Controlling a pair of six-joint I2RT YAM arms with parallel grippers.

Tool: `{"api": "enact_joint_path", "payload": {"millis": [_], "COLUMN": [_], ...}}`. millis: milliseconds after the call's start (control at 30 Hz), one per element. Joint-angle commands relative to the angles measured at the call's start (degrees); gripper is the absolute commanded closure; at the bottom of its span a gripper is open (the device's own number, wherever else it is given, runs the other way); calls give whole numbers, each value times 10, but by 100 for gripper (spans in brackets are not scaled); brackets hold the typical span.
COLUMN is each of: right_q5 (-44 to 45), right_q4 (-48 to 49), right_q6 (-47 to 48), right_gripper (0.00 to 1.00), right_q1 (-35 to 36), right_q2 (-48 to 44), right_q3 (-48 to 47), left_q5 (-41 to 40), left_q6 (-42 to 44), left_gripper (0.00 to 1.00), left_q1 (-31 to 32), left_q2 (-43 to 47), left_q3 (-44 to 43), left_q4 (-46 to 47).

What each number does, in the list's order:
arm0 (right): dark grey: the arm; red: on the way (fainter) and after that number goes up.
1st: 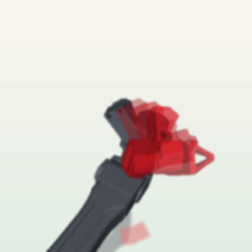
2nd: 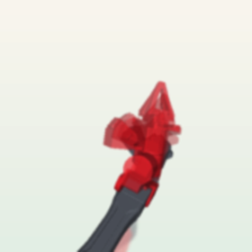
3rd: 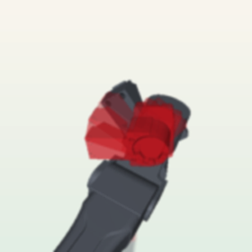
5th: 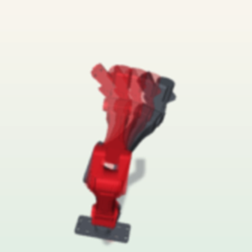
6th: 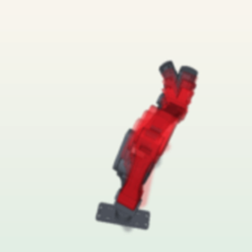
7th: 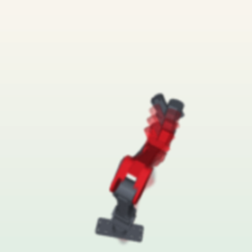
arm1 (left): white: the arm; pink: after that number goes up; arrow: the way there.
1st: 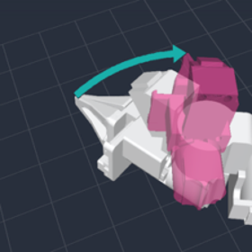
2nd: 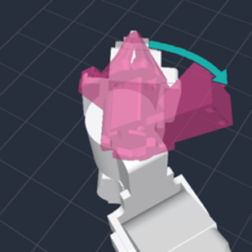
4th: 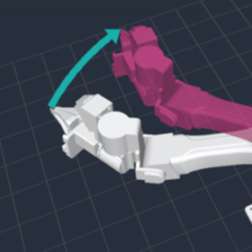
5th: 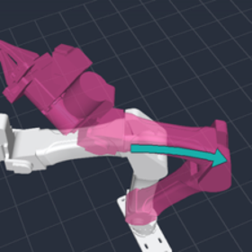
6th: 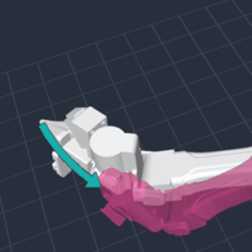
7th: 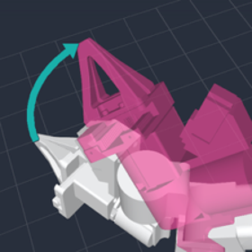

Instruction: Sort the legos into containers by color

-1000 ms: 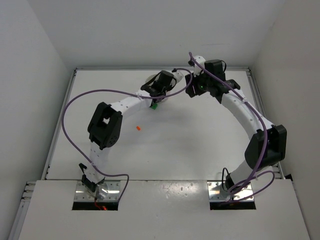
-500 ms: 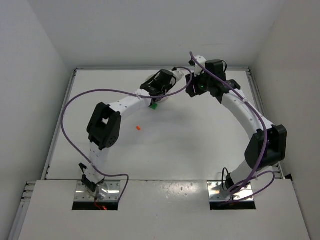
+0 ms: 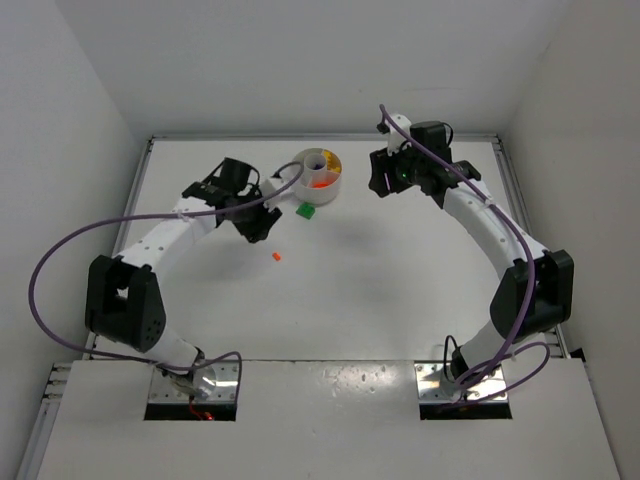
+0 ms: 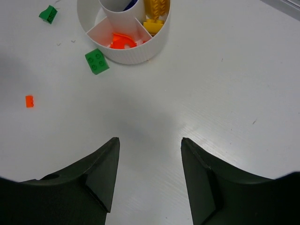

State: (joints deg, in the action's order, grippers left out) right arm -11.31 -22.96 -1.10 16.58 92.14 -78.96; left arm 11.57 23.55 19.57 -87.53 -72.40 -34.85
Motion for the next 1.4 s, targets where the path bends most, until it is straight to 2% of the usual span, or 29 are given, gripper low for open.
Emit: {"api": "enact_joint_path", "payload": {"millis": [0, 33, 67, 267, 333, 600, 767, 933, 1367], "right_q5": [-22, -22, -22, -22, -22, -22, -22, -22, -22], "right_q4": [8, 8, 2, 2, 2, 2, 2, 2, 2], "right_q6": [-8, -8, -8, -8, -8, -8, -3, -3, -3], "right_gripper": [44, 44, 44, 44, 44, 44, 44, 44, 44], "right_q1": [-3, -3, -3, -3, -3, -3, -3, -8, -8], "right_q2": [-5, -5, -5, 7, 7, 17, 23, 23, 28], "right_q3": [-12, -12, -12, -12, -12, -17, -17, -17, -17], "left_q5": [138, 153, 167, 192, 212, 195, 184, 159, 141], "left_q6": [136, 165, 230, 391, 424, 575, 620, 651, 662], "left_gripper": [48, 47, 47, 44, 44, 46, 53, 53, 53], "left_q1": [-31, -40, -52, -52, -52, -14, -9, 7, 18], "left_q2": [3, -7, -24, -54, -59, -110, -157, -175, -206], "left_q3": [38, 38, 38, 45, 45, 39, 29, 24, 17], "left_q4": [-119, -136, -153, -160, -140, -115, -109, -103, -73]}}
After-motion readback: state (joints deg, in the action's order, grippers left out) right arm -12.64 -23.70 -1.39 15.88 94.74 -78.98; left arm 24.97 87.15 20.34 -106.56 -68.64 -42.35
